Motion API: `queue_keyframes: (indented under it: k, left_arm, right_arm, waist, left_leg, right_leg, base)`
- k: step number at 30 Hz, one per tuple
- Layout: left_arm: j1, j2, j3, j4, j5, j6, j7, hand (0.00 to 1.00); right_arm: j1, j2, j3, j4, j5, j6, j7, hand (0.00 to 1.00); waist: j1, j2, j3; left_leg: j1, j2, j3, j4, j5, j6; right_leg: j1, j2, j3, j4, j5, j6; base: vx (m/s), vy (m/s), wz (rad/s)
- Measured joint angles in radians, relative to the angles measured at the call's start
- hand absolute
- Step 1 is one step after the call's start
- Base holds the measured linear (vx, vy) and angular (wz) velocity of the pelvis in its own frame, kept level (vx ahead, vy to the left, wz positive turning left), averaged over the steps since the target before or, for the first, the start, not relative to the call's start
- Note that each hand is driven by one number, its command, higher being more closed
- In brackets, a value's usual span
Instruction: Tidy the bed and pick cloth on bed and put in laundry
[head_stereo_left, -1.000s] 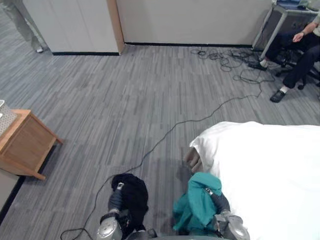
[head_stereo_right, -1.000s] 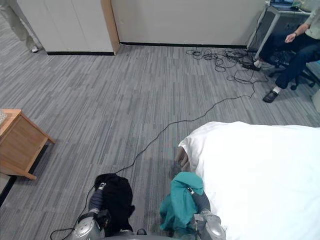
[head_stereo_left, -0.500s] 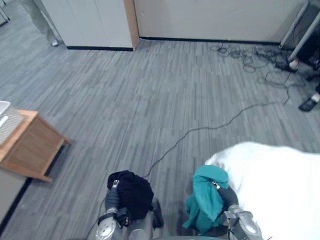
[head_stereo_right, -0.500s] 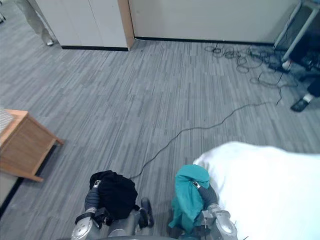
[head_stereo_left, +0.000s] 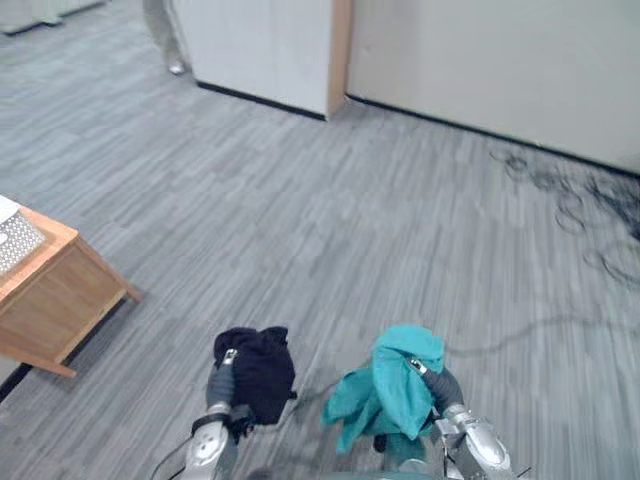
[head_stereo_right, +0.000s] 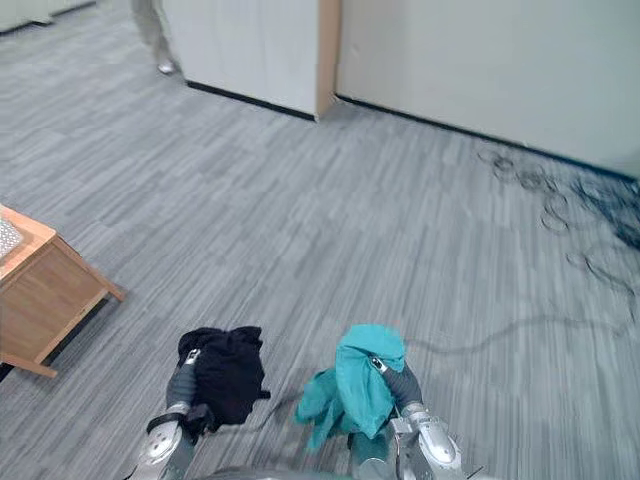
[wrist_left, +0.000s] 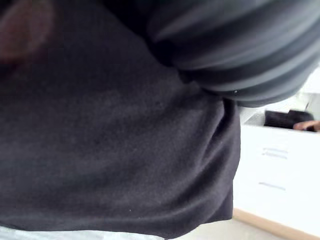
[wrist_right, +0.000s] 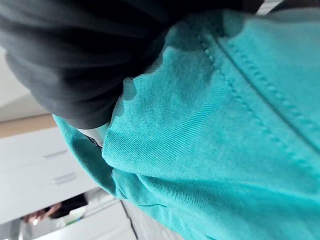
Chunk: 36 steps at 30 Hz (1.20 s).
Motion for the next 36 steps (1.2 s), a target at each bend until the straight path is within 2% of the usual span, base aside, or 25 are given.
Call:
queue_keyframes:
  k: [1, 2, 4, 5, 6, 8, 10, 12, 13, 15, 16, 17, 18, 19, 20, 22, 23, 25, 27, 29, 30, 33, 34, 35, 36]
  left_arm:
    - [0.017, -0.017, 0.015, 0.01, -0.017, 0.013, 0.002, 1.0]
    - [0.031, -0.051, 0.033, 0.033, -0.033, 0.021, 0.003, 1.0]
    - [0.04, -0.088, 0.038, 0.047, -0.037, 0.03, 0.007, 1.0]
    - [0.043, -0.108, 0.039, 0.043, -0.037, 0.031, 0.005, 1.0]
    - [0.044, -0.112, 0.041, 0.036, -0.037, 0.031, 0.005, 1.0]
    - [0.053, -0.13, 0.045, -0.003, -0.037, 0.031, 0.023, 1.0]
    - [0.053, -0.141, 0.047, -0.047, -0.039, 0.03, 0.048, 1.0]
    - [0.055, -0.154, 0.047, -0.095, -0.041, 0.031, 0.071, 1.0]
    - [0.06, -0.159, 0.047, -0.118, -0.041, 0.035, 0.079, 1.0]
    - [0.064, -0.159, 0.047, -0.148, -0.041, 0.054, 0.097, 1.0]
    - [0.068, -0.168, 0.049, -0.149, -0.041, 0.066, 0.11, 1.0]
    - [0.078, -0.181, 0.064, -0.148, -0.041, 0.076, 0.123, 1.0]
    - [0.078, -0.181, 0.088, -0.13, -0.037, 0.081, 0.136, 1.0]
    - [0.089, -0.163, 0.107, -0.118, -0.027, 0.082, 0.149, 1.0]
    - [0.084, -0.132, 0.106, -0.116, 0.013, 0.081, 0.164, 1.0]
    - [0.067, -0.129, 0.088, -0.105, 0.074, 0.081, 0.179, 1.0]
    - [0.06, -0.132, 0.069, -0.108, 0.114, 0.076, 0.181, 1.0]
    - [0.045, -0.122, 0.049, -0.123, 0.144, 0.071, 0.184, 1.0]
    - [0.014, -0.086, 0.033, -0.136, 0.167, 0.056, 0.195, 1.0]
    - [0.007, -0.043, 0.035, -0.135, 0.175, 0.054, 0.204, 1.0]
    - [0.008, -0.03, 0.036, -0.135, 0.176, 0.054, 0.206, 1.0]
    - [0.035, 0.0, 0.049, -0.147, 0.175, 0.055, 0.222, 1.0]
    - [0.073, -0.012, 0.062, -0.156, 0.171, 0.062, 0.221, 1.0]
    - [0.085, -0.046, 0.068, -0.166, 0.164, 0.067, 0.22, 1.0]
    - [0.091, -0.107, 0.065, -0.183, 0.159, 0.069, 0.215, 1.0]
  right_arm:
    - [-0.032, -0.011, 0.0, 0.011, 0.0, 0.016, -0.01, 1.0]
    - [-0.076, -0.039, 0.002, 0.013, 0.0, 0.036, -0.009, 1.0]
    - [-0.112, -0.049, 0.01, 0.013, -0.011, 0.04, 0.005, 1.0]
    - [-0.117, -0.055, 0.0, 0.019, -0.026, 0.04, 0.023, 1.0]
    - [-0.117, -0.058, 0.0, 0.021, -0.037, 0.04, 0.026, 1.0]
    - [-0.117, -0.068, 0.001, 0.021, -0.08, 0.038, 0.068, 1.0]
    - [-0.132, -0.081, 0.009, 0.02, -0.102, 0.039, 0.084, 1.0]
    - [-0.137, -0.093, 0.017, 0.008, -0.119, 0.044, 0.086, 1.0]
    - [-0.133, -0.1, 0.017, 0.005, -0.118, 0.05, 0.083, 1.0]
    - [-0.107, -0.099, 0.016, 0.006, -0.117, 0.084, 0.076, 1.0]
    - [-0.093, -0.105, 0.018, 0.007, -0.116, 0.089, 0.078, 1.0]
    - [-0.094, -0.107, 0.027, 0.02, -0.114, 0.091, 0.078, 1.0]
    - [-0.108, -0.095, 0.044, 0.052, -0.102, 0.091, 0.079, 1.0]
    - [-0.116, -0.07, 0.057, 0.088, -0.081, 0.09, 0.081, 1.0]
    - [-0.118, -0.037, 0.051, 0.139, -0.069, 0.085, 0.078, 1.0]
    - [-0.097, -0.024, 0.037, 0.154, -0.068, 0.086, 0.052, 1.0]
    - [-0.079, -0.031, 0.036, 0.154, -0.066, 0.081, 0.033, 1.0]
    - [-0.062, -0.026, 0.037, 0.15, -0.045, 0.065, 0.007, 1.0]
    - [-0.048, -0.007, 0.036, 0.138, -0.032, 0.051, -0.011, 1.0]
    - [-0.048, 0.011, 0.036, 0.12, -0.008, 0.049, -0.022, 1.0]
    - [-0.049, 0.016, 0.036, 0.119, -0.003, 0.05, -0.022, 1.0]
    - [-0.048, 0.02, 0.039, 0.105, 0.002, 0.072, -0.022, 1.0]
    - [-0.054, 0.005, 0.036, 0.084, 0.004, 0.083, -0.023, 1.0]
    - [-0.071, -0.006, 0.034, 0.081, 0.019, 0.083, -0.023, 1.0]
    - [-0.07, -0.038, 0.01, 0.066, 0.036, 0.084, -0.021, 1.0]
  waist:
    - [0.014, 0.013, -0.006]
    - [0.021, 0.052, -0.009]
    - [0.04, 0.087, 0.0]
    - [0.042, 0.099, 0.013]
    - [0.042, 0.098, 0.023]
    - [0.078, 0.088, 0.035]
    - [0.096, 0.084, 0.042]
    - [0.099, 0.09, 0.05]
    - [0.099, 0.1, 0.05]
    - [0.125, 0.091, 0.041]
    - [0.132, 0.103, 0.028]
    - [0.137, 0.115, 0.013]
    - [0.141, 0.095, -0.002]
    - [0.137, 0.051, -0.023]
    - [0.12, -0.003, -0.025]
    - [0.105, -0.003, -0.016]
    - [0.08, 0.028, -0.006]
    - [0.056, 0.055, -0.007]
    - [0.047, 0.059, -0.005]
    - [0.044, 0.038, 0.001]
    - [0.044, 0.026, 0.003]
    - [0.044, -0.009, -0.02]
    - [0.046, 0.009, -0.054]
    - [0.031, 0.026, -0.052]
    - [0.01, 0.08, -0.044]
  left_leg:
    - [-0.07, 0.036, -0.011, 0.189, 0.034, 0.045]
    - [-0.181, 0.095, -0.02, 0.423, 0.176, 0.108]
    - [-0.308, 0.133, -0.054, 0.631, 0.39, 0.113]
    - [-0.399, 0.089, -0.078, 0.74, 0.295, 0.076]
    - [-0.421, 0.06, -0.079, 0.75, 0.266, 0.071]
    - [-0.52, -0.083, -0.012, 0.614, 0.176, 0.019]
    - [-0.58, -0.152, 0.112, 0.408, 0.179, 0.006]
    - [-0.602, -0.163, 0.331, 0.178, 0.217, -0.036]
    - [-0.599, -0.161, 0.439, 0.088, 0.24, -0.037]
    - [-0.581, -0.183, 0.594, -0.002, 0.235, 0.022]
    - [-0.574, -0.192, 0.592, -0.006, 0.216, 0.052]
    - [-0.568, -0.19, 0.56, -0.012, 0.228, 0.167]
    - [-0.572, -0.195, 0.536, 0.0, 0.259, 0.294]
    - [-0.57, -0.204, 0.509, 0.007, 0.287, 0.348]
    - [-0.552, -0.253, 0.411, 0.015, 0.303, 0.377]
    - [-0.478, -0.294, 0.296, 0.011, 0.285, 0.371]
    - [-0.401, -0.301, 0.186, -0.002, 0.267, 0.352]
    - [-0.339, -0.295, 0.047, -0.028, 0.25, 0.327]
    - [-0.299, -0.29, -0.069, -0.053, 0.227, 0.302]
    - [-0.24, -0.284, -0.162, -0.053, 0.188, 0.259]
    - [-0.22, -0.286, -0.176, -0.049, 0.171, 0.246]
    - [-0.11, -0.273, -0.239, -0.008, 0.034, 0.215]
    - [-0.079, -0.24, -0.237, 0.039, -0.002, 0.172]
    - [-0.16, -0.204, -0.17, 0.228, 0.001, 0.146]
    - [-0.314, -0.102, -0.05, 0.558, 0.11, 0.081]
  right_leg:
    - [-0.009, 0.026, -0.007, 0.085, -0.023, -0.054]
    - [0.024, 0.071, -0.03, 0.1, -0.084, -0.09]
    - [0.111, 0.132, -0.043, 0.026, -0.113, -0.133]
    - [0.201, 0.154, -0.049, -0.044, -0.126, -0.158]
    - [0.243, 0.157, -0.054, -0.072, -0.131, -0.166]
    - [0.394, 0.171, -0.066, -0.175, -0.154, -0.2]
    - [0.482, 0.187, -0.083, -0.246, -0.168, -0.208]
    - [0.588, 0.228, -0.137, -0.336, -0.18, -0.186]
    - [0.646, 0.261, -0.174, -0.38, -0.193, -0.167]
    - [0.719, 0.298, -0.253, -0.352, -0.296, -0.136]
    - [0.704, 0.31, -0.276, -0.244, -0.342, -0.111]
    - [0.639, 0.305, -0.294, -0.051, -0.378, -0.096]
    - [0.547, 0.261, -0.3, 0.178, -0.37, -0.077]
    - [0.449, 0.204, -0.3, 0.405, -0.284, 0.001]
    - [0.37, 0.129, -0.331, 0.598, -0.21, -0.02]
    - [0.325, 0.062, -0.321, 0.663, -0.286, -0.068]
    - [0.29, 0.068, -0.233, 0.609, -0.337, -0.058]
    - [0.224, 0.084, -0.104, 0.451, -0.362, -0.023]
    - [0.134, 0.077, 0.017, 0.197, -0.328, 0.012]
    - [0.069, 0.057, 0.15, -0.143, -0.165, 0.073]
    - [0.058, 0.05, 0.172, -0.168, -0.144, 0.087]
    - [0.059, 0.036, 0.184, -0.156, -0.085, 0.034]
    - [0.057, 0.067, 0.157, -0.095, -0.04, 0.016]
    - [0.061, 0.077, 0.118, -0.049, -0.032, -0.001]
    - [0.114, 0.123, 0.065, -0.059, -0.038, -0.038]
  base:
    - [0.77, -0.7, 0.19]
    - [0.6, -0.573, -0.07]
    - [0.61, -0.453, -0.15]
    - [0.61, -0.408, -0.03]
    - [0.58, -0.37, 0.11]
    - [0.53, -0.323, -0.02]
    - [0.54, -0.3, 0.11]
    - [0.55, -0.284, 0.46]
    - [0.52, -0.251, 0.65]
    - [0.55, -0.255, 0.66]
    - [0.55, -0.21, 0.52]
    - [0.47, -0.156, 0.42]
    - [0.59, -0.184, 0.45]
    - [0.69, -0.234, 1.02]
    - [0.7, -0.246, 1.28]
    - [0.68, -0.218, 1.99]
    - [0.61, -0.179, 2.23]
    - [0.52, -0.212, 2.3]
    - [0.46, -0.302, 1.79]
    - [0.44, -0.42, 1.15]
    - [0.43, -0.443, 1.09]
    - [0.54, -0.528, 0.69]
    - [0.57, -0.483, 0.55]
    - [0.76, -0.667, 0.7]
    - [0.49, -0.457, 0.65]
